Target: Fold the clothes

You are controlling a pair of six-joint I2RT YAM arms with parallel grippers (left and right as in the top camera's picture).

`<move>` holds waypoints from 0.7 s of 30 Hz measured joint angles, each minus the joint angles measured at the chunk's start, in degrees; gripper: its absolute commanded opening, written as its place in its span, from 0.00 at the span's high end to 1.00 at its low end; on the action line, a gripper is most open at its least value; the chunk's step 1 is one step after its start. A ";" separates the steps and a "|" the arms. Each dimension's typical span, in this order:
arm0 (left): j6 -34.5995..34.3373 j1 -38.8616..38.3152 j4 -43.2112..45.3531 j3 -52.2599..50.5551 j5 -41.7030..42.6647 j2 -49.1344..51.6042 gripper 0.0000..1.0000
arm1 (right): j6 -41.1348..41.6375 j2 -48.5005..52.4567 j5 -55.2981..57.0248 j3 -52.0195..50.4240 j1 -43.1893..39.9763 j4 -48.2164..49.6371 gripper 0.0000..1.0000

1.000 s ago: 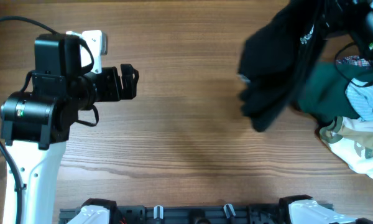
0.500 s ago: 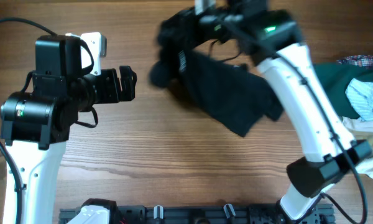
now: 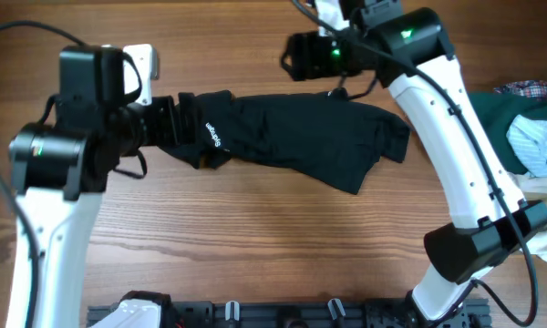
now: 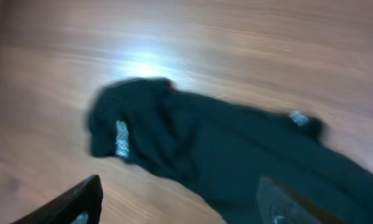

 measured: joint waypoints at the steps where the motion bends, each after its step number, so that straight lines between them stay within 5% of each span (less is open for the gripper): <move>1: -0.07 0.00 0.04 0.07 0.00 1.86 0.00 | 0.70 0.00 1.55 -0.02 -0.70 -2.80 0.15; 9: -0.87 -0.02 1.51 0.07 -0.02 11.17 0.00 | 2.71 -0.15 4.98 -13.70 -6.99 -4.83 0.22; 21: -1.27 0.00 1.51 0.09 -0.02 11.15 0.00 | 4.98 0.04 2.01 -42.38 -12.41 14.82 0.26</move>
